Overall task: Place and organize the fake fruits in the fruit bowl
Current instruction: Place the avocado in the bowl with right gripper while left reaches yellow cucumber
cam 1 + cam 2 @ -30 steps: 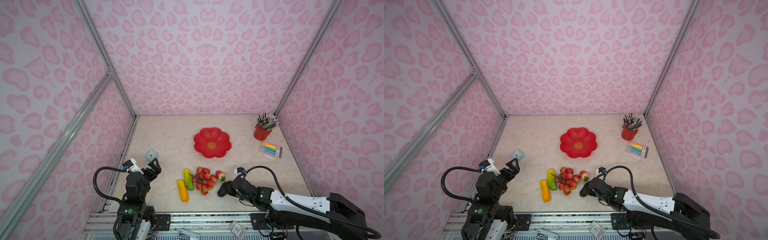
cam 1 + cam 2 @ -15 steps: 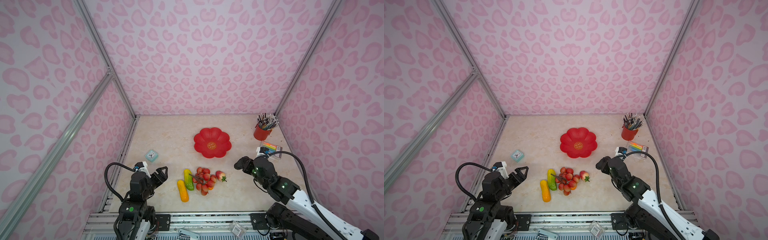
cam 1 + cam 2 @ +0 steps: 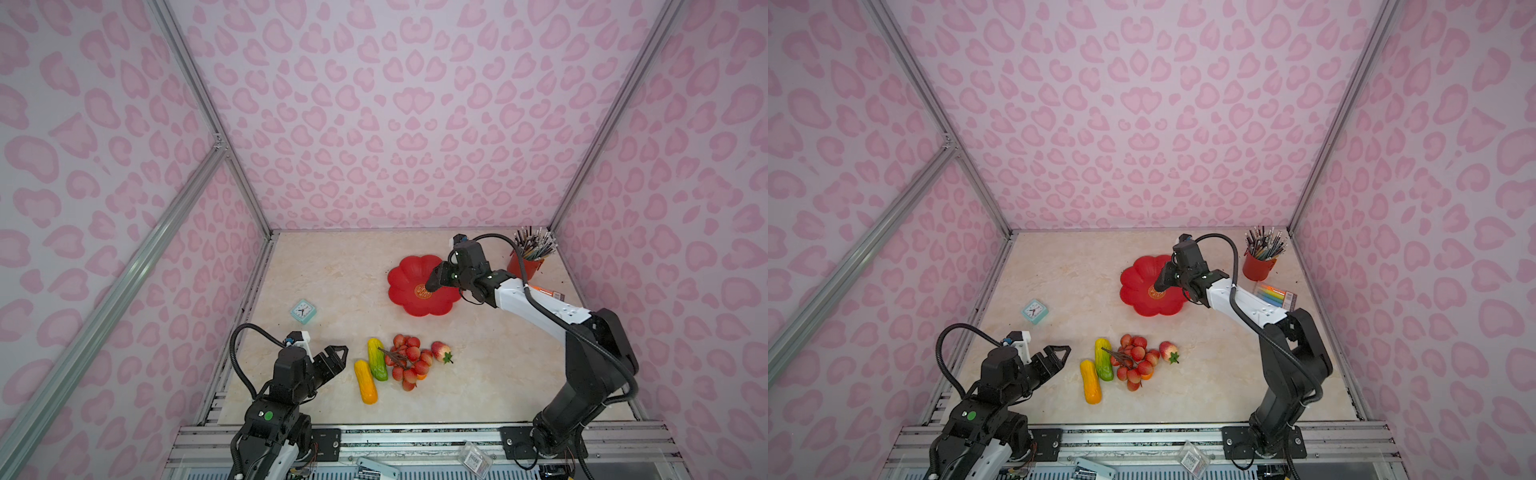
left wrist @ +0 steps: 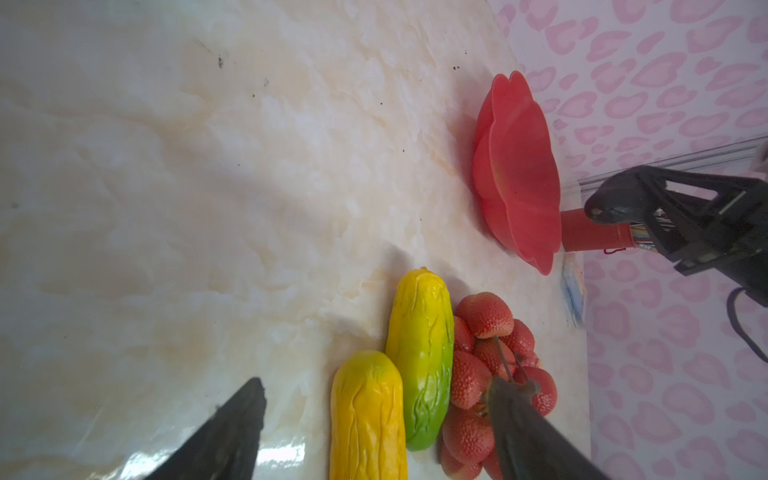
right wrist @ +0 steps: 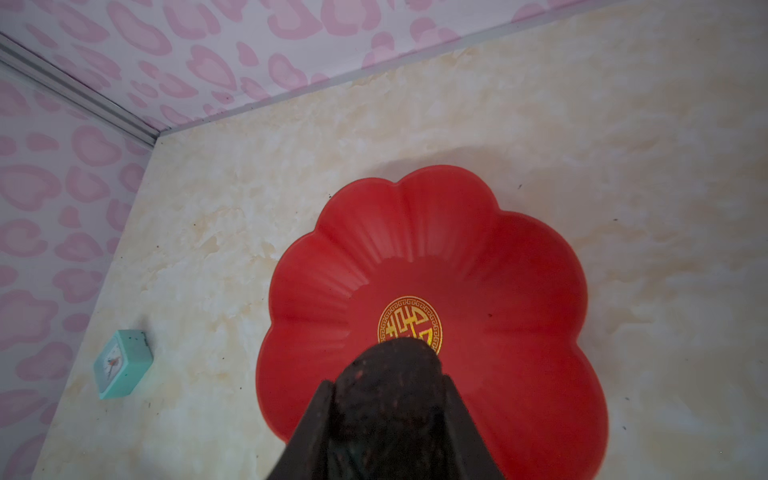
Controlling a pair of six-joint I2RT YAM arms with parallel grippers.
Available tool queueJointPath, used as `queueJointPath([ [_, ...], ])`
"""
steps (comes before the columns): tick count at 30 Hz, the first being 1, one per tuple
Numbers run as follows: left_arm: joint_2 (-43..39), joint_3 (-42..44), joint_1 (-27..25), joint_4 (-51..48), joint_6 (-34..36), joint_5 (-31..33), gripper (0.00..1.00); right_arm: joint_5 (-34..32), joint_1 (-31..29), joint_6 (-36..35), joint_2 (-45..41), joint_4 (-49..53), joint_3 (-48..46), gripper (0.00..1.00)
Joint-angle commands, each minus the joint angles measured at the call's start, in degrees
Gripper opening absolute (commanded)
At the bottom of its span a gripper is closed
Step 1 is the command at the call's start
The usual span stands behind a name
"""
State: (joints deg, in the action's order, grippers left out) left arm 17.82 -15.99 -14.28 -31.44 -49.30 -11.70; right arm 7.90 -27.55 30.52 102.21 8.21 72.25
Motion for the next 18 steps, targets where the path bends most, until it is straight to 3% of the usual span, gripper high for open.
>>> queueJointPath([
  [1, 2.51, -0.1, -2.46, 3.14, 0.28, 2.36, 0.85, 5.17, 0.87, -2.22, 6.9, 0.84, 4.2, 0.24],
  [6, 5.35, 1.17, -8.5, 4.1, -1.43, 5.7, 0.85, 6.16, 1.54, -2.58, 15.23, 2.58, 9.03, 0.28],
  [11, 6.67, 2.65, -13.39, 5.91, -3.2, 8.46, 0.85, 7.02, 2.3, -1.44, 17.99, 2.8, 10.81, 0.55],
  [18, 13.15, 3.03, -20.33, 10.04, -4.61, 12.57, 0.84, 4.54, 3.51, -1.16, 10.31, 1.92, 7.32, 0.68],
])
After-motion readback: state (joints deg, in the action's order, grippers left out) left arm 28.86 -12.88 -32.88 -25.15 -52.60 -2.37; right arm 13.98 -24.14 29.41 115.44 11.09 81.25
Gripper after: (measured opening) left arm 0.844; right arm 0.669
